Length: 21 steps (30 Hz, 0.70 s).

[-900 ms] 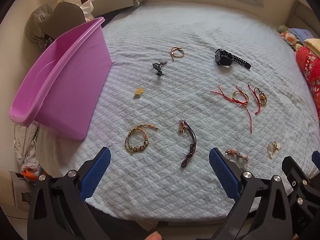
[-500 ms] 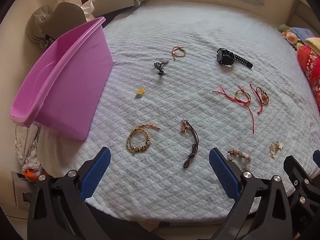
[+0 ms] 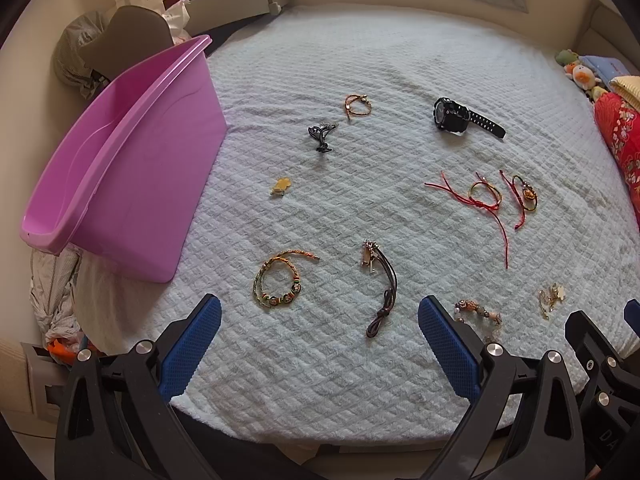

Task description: Organize jewelry

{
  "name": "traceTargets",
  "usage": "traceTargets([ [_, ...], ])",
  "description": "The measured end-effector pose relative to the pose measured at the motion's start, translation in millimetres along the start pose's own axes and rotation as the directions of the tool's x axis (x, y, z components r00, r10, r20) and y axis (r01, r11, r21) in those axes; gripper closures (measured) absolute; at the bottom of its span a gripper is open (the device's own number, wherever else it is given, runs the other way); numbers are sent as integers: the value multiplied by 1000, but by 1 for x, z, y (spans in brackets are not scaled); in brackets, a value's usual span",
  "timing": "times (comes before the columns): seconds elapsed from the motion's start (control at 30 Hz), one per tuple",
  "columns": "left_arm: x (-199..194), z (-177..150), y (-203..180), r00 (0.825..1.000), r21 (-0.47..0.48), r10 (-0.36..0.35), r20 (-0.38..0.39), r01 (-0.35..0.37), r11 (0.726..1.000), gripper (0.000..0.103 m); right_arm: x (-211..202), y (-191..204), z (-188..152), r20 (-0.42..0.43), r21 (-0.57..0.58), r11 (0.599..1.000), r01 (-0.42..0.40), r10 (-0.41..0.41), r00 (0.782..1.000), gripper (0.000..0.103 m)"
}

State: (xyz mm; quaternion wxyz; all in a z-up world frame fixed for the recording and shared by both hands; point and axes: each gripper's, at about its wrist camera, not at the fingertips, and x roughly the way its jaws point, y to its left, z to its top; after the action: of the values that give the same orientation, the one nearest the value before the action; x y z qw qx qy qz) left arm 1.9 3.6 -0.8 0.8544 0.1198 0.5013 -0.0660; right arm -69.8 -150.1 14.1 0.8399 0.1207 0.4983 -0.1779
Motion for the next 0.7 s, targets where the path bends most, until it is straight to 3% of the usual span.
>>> traceTargets([
  [0.7,1,0,1,1000,-6,1,-3,-1,1000,6,1,2,-2,-5,5,1000,-6,6,1000,10],
])
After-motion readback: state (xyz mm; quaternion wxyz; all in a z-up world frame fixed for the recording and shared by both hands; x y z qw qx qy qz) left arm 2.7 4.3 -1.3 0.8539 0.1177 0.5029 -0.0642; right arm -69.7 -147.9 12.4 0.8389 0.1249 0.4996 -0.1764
